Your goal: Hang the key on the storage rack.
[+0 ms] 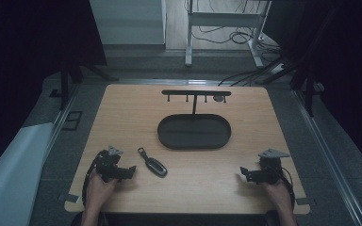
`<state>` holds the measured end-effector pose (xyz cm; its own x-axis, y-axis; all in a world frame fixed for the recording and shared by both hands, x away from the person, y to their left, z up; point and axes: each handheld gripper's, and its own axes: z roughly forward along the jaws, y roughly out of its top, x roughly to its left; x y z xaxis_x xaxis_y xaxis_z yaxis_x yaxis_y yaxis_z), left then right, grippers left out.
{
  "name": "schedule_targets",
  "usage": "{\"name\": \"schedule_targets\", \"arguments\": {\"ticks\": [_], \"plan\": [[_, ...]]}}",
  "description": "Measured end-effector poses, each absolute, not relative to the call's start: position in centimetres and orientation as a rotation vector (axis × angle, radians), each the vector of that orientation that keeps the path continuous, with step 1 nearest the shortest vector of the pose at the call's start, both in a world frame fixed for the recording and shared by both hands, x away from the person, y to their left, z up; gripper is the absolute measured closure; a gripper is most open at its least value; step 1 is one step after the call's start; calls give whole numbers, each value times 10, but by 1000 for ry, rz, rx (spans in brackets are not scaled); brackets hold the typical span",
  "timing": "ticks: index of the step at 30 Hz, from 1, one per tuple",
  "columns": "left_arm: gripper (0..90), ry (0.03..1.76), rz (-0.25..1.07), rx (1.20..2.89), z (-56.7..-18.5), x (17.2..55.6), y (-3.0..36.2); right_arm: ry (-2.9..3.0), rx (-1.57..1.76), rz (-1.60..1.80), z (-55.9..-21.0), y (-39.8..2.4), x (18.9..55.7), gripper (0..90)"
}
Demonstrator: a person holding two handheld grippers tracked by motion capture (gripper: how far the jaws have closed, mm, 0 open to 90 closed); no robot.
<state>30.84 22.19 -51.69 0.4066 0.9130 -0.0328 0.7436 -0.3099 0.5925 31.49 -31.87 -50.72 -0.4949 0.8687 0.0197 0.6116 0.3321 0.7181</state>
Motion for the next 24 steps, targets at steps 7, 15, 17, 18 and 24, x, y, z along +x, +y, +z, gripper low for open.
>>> {"name": "schedule_targets", "arguments": {"ticks": [7,15,17,18,24], "plan": [[0,1439,386,2149,-513,312,220,2230,1308,982,-506,-318,315,0],[0,1428,386,2175,-503,313,216,2220,1320,995,-506,-321,315,0],[0,1429,388,2175,-502,313,215,2219,1319,993,-506,-321,315,1],[0,1435,371,2179,-500,314,213,2219,1319,994,-505,-321,315,4],[0,1362,296,2291,-491,322,189,2207,1326,1003,-505,-322,315,16]]}}
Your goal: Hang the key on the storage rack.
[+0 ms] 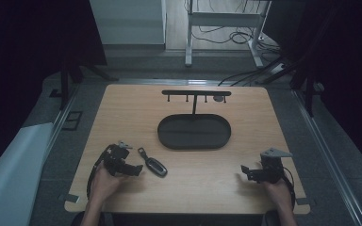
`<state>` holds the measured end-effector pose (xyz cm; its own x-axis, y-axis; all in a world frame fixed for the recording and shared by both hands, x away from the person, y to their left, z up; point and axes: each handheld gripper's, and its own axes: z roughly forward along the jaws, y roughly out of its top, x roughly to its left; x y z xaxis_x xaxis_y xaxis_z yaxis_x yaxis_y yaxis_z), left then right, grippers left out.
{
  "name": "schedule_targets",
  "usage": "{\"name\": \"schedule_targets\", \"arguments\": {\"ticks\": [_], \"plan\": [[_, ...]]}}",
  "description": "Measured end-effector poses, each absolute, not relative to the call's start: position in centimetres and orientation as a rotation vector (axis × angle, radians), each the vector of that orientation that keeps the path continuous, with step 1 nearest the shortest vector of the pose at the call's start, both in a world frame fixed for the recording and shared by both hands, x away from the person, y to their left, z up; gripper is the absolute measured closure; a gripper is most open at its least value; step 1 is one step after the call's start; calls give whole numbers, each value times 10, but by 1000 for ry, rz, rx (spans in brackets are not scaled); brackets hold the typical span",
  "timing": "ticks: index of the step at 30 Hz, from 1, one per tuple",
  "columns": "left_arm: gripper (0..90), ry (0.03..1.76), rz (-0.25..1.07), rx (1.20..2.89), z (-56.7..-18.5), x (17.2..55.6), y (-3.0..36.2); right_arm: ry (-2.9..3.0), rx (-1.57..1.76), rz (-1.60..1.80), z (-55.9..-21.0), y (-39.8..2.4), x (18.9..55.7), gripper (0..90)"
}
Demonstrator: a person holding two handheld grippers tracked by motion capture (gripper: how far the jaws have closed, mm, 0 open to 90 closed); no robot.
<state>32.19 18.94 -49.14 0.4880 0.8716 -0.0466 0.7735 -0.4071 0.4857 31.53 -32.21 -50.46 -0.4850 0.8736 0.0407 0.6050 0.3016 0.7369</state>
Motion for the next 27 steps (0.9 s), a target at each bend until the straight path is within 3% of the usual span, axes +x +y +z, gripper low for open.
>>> {"name": "schedule_targets", "arguments": {"ticks": [9,16,24,27], "plan": [[17,1317,150,2380,-474,337,158,2211,1333,1006,-505,-323,316,34],[20,1300,127,2446,-474,343,139,2213,1332,1010,-505,-323,316,42],[31,1084,89,2613,-466,348,116,2215,1339,1014,-506,-324,317,49],[74,973,73,2692,-461,351,110,2217,1345,1008,-506,-324,317,52]]}}
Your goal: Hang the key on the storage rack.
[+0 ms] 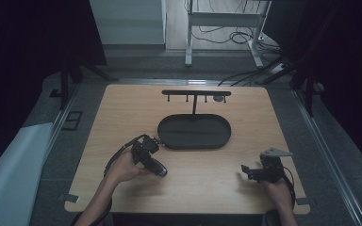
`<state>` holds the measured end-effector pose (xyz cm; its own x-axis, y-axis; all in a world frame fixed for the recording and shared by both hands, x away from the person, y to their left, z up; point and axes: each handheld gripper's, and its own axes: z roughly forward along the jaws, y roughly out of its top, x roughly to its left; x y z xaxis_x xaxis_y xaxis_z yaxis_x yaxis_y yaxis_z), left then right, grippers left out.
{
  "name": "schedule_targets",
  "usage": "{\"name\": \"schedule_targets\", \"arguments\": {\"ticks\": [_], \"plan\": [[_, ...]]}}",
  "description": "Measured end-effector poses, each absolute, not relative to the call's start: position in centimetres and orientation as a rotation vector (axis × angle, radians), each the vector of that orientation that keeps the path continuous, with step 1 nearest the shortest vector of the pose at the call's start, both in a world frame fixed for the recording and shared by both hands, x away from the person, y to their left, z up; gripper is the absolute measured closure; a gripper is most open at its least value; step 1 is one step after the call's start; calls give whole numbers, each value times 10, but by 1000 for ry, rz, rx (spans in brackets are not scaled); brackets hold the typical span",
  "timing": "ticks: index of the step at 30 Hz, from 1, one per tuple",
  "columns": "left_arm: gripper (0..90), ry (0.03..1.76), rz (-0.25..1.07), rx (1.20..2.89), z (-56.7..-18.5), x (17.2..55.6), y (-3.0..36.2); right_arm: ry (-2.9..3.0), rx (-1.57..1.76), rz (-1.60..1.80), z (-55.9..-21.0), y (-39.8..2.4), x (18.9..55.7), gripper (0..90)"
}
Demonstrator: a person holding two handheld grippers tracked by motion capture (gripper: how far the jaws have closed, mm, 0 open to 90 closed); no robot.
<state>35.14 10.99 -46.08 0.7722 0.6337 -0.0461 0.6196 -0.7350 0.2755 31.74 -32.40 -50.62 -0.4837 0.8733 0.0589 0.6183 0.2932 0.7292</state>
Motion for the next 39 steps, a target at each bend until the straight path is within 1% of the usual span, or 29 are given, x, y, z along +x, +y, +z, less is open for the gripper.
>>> {"name": "schedule_targets", "arguments": {"ticks": [4,5,8,9,12,14,15,16,17,18,19,20,22,23,24,26,27,28,29,32,33,38,39], "plan": [[95,819,72,2810,-455,356,101,2215,1352,1011,-506,-324,318,55],[116,783,60,2833,-453,357,98,2214,1354,1011,-506,-325,318,55],[125,756,52,2853,-452,359,95,2214,1354,1011,-506,-325,318,56],[141,734,38,2860,-452,359,93,2213,1357,1011,-507,-325,317,58],[144,736,38,2857,-452,358,93,2213,1362,1012,-507,-326,318,59],[143,801,70,2827,-452,355,92,2210,1368,1016,-507,-326,318,62],[137,866,92,2779,-453,353,91,2217,1367,1014,-507,-326,318,67],[132,866,92,2779,-453,353,91,2217,1367,1014,-507,-326,318,67],[122,960,115,2725,-455,351,89,2223,1364,1011,-507,-326,318,67],[115,1000,119,2710,-457,351,88,2224,1360,1010,-508,-325,318,68],[107,1000,119,2710,-457,351,88,2222,1361,1011,-508,-325,318,69],[107,1036,114,2698,-459,352,87,2222,1361,1011,-508,-325,318,69],[69,1103,106,2686,-463,355,85,2226,1358,1010,-507,-325,318,71],[55,1194,99,2667,-467,359,83,2223,1360,1012,-508,-325,318,71],[40,1194,99,2667,-467,359,83,2223,1360,1012,-508,-325,318,71],[38,1292,86,2635,-467,363,82,2226,1363,1014,-508,-326,318,73],[36,1292,86,2635,-467,363,82,2225,1364,1015,-508,-326,318,73],[28,1363,89,2618,-466,364,82,2225,1365,1015,-508,-326,318,73],[28,1363,89,2618,-466,364,82,2225,1365,1015,-508,-326,318,73],[24,1498,46,2512,-463,359,88,2226,1365,1016,-507,-326,318,74],[24,1498,46,2512,-463,359,88,2226,1365,1016,-507,-326,318,74],[24,1685,33,2406,-462,348,98,2230,1365,1023,-508,-325,318,76],[24,1685,33,2406,-462,348,98,2230,1365,1023,-508,-325,318,76]]}}
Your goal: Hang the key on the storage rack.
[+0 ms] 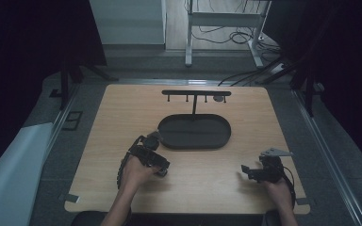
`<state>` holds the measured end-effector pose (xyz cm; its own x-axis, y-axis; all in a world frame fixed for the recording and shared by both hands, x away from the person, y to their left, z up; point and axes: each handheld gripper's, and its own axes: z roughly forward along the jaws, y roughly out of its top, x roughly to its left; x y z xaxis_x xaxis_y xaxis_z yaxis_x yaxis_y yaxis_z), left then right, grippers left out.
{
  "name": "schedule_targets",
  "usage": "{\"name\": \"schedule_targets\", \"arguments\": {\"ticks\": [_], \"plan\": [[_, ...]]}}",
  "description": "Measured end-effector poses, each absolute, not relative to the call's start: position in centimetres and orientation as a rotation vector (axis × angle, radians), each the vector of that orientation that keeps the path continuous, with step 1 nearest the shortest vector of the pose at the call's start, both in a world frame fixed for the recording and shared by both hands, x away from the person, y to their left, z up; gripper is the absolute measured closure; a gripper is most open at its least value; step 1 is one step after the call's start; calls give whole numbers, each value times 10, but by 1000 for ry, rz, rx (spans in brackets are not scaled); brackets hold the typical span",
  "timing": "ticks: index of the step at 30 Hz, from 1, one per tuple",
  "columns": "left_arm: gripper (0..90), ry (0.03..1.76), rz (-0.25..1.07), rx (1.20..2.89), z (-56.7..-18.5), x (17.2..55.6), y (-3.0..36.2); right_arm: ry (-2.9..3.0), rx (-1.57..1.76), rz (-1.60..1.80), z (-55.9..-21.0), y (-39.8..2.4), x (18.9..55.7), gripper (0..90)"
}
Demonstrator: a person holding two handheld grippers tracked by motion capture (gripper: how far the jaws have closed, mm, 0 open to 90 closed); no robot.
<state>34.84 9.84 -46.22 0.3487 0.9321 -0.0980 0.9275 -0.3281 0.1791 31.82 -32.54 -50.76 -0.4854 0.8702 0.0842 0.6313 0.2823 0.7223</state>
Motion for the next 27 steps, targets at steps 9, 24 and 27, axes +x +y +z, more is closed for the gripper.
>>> {"name": "schedule_targets", "arguments": {"ticks": [9,24,27], "plan": [[23,1812,-36,2276,-467,352,96,2232,1365,1045,-507,-325,320,80],[138,1907,-45,2333,-484,365,85,2244,1367,1044,-508,-325,320,87],[199,1909,-23,2361,-483,366,84,2244,1368,1044,-508,-325,320,87]]}}
